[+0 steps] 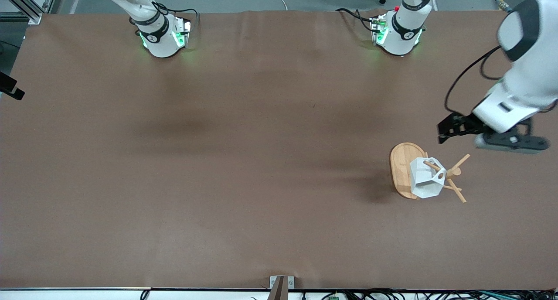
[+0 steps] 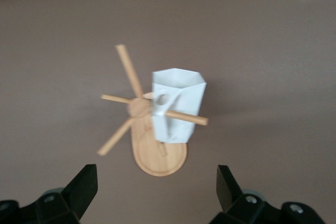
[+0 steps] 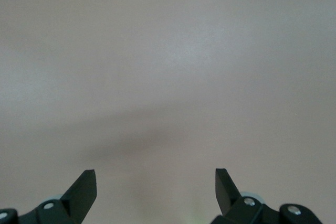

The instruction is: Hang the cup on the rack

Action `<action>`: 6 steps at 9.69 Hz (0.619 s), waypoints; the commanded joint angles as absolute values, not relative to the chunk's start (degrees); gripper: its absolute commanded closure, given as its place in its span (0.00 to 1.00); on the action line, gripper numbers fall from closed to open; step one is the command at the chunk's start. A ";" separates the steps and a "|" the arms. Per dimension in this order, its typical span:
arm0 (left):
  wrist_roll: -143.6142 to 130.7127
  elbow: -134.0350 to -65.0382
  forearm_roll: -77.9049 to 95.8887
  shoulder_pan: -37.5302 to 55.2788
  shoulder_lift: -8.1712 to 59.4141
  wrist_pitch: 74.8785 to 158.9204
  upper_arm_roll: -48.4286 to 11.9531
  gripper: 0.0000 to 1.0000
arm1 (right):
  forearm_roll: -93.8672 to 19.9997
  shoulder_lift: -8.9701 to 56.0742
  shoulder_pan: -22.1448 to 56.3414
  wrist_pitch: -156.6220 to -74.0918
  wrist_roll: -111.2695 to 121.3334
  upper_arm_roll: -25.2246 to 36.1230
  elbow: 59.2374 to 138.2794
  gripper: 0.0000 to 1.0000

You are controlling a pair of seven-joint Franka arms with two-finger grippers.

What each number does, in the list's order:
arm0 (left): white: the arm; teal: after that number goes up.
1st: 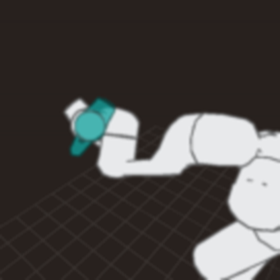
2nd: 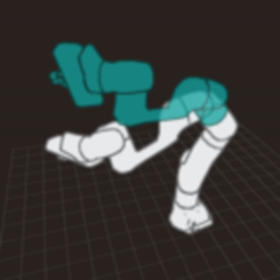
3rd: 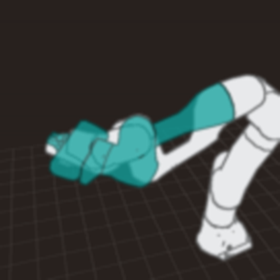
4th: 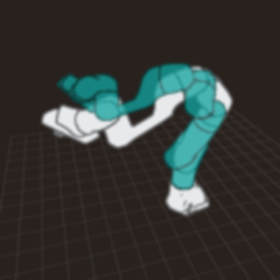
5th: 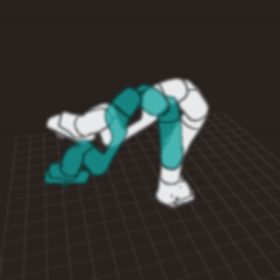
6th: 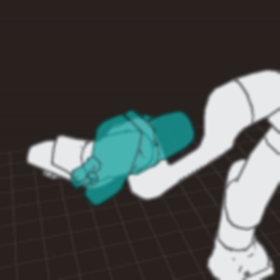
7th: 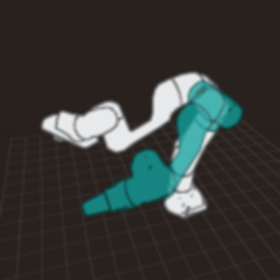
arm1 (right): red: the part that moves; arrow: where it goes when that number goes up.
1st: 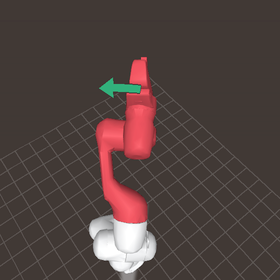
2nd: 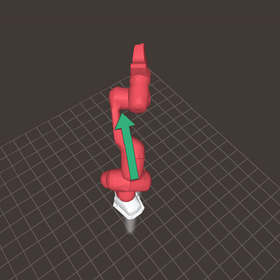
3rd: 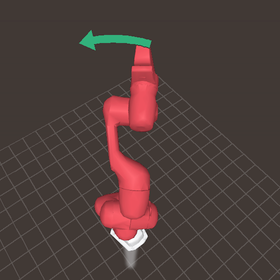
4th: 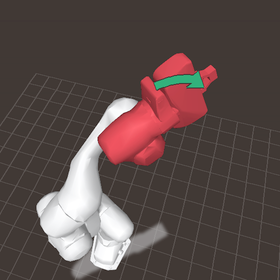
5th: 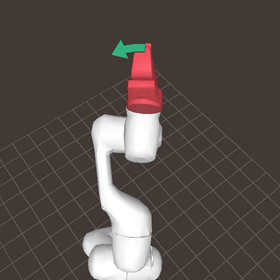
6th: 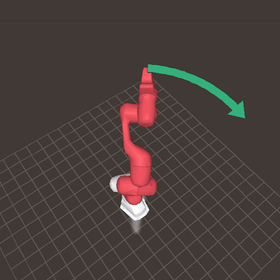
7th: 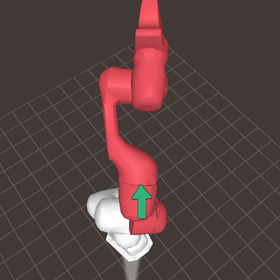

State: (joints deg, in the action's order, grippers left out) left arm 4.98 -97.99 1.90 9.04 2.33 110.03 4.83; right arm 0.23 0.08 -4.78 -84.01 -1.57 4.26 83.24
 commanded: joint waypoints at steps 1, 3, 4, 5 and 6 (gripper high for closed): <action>6.95 -98.35 2.37 5.29 -0.34 103.58 1.34 0.00 | 0.26 -0.44 -5.27 -84.11 -1.49 3.96 83.85 0.00; 1.61 -98.44 1.85 -0.15 -4.46 97.33 -4.62 0.00 | 0.26 -0.44 -5.27 -84.11 -1.58 3.96 83.85 0.00; 0.19 -98.61 1.85 -1.92 -6.22 95.12 -6.66 0.00 | 0.26 -0.44 -5.27 -84.11 -1.50 3.96 83.76 0.00; -2.52 -98.87 1.76 -2.89 -7.89 93.01 -7.72 0.00 | 0.26 -0.44 -5.27 -84.11 -1.49 3.96 83.85 0.00; -3.51 -98.96 1.76 -3.25 -8.87 90.99 -7.82 0.00 | 0.26 -0.44 -5.27 -84.11 -1.49 3.96 83.85 0.00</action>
